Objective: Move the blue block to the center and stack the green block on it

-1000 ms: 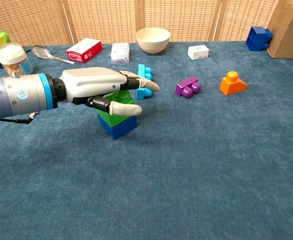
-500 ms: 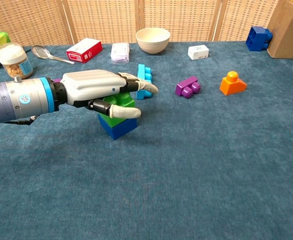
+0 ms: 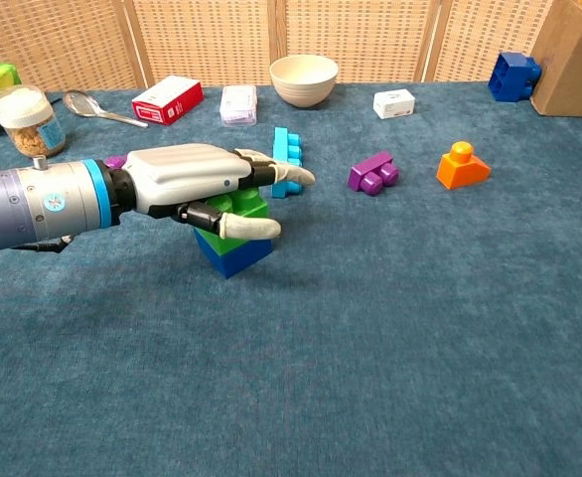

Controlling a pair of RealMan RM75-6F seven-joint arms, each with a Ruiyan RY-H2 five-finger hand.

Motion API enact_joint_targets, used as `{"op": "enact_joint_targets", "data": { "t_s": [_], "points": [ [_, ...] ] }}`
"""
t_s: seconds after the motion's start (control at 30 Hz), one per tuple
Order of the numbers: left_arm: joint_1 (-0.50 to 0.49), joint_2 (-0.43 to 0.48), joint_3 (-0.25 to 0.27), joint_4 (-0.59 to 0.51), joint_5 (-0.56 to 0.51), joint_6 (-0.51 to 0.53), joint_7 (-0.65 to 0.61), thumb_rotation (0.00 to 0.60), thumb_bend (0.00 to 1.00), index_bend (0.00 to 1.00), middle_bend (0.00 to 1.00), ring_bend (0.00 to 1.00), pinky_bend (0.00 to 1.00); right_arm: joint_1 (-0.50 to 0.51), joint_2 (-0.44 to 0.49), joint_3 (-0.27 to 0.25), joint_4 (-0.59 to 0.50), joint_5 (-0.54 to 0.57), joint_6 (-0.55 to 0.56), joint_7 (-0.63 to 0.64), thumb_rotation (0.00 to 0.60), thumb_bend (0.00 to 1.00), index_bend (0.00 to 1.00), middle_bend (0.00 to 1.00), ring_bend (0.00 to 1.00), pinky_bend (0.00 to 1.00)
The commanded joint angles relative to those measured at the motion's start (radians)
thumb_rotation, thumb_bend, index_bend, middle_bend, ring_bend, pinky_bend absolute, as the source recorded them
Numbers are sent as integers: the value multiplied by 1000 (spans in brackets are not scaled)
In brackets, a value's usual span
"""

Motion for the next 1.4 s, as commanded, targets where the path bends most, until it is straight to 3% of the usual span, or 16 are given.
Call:
{"op": "enact_joint_targets", "data": {
  "t_s": [0.03, 0.43, 0.7, 0.83, 1.07, 1.4],
  "points": [
    [1, -1, 0, 1, -1, 0, -1, 0, 210, 47, 0, 0, 0, 0, 0, 0, 0, 1, 0, 0, 600, 229, 260, 155, 0, 0],
    [5, -10, -2, 8, 4, 8, 8, 0, 211, 47, 0, 0, 0, -4, 2, 2, -1, 3, 3, 4, 600, 231, 261, 154, 0, 0],
    [11, 59, -54, -72, -13, 68, 0, 0, 210, 48, 0, 0, 0, -4, 6, 7, 0, 0, -1, 17, 600, 230, 260, 154, 0, 0],
    [27, 136, -78, -162, -40, 89, 0, 0, 210, 48, 0, 0, 0, 3, 5, 8, 9, 0, -14, 24, 600, 230, 259, 154, 0, 0],
    [134, 377, -98, -393, -121, 185, 69, 0, 209, 48, 0, 0, 0, 36, -14, 6, 55, -23, -55, 33, 600, 230, 258, 154, 0, 0],
    [389, 655, -18, -604, -228, 353, 115, 0, 209, 54, 0, 0, 0, 89, -45, -22, 106, -63, -115, -20, 600, 230, 258, 154, 0, 0]
  ]
}}
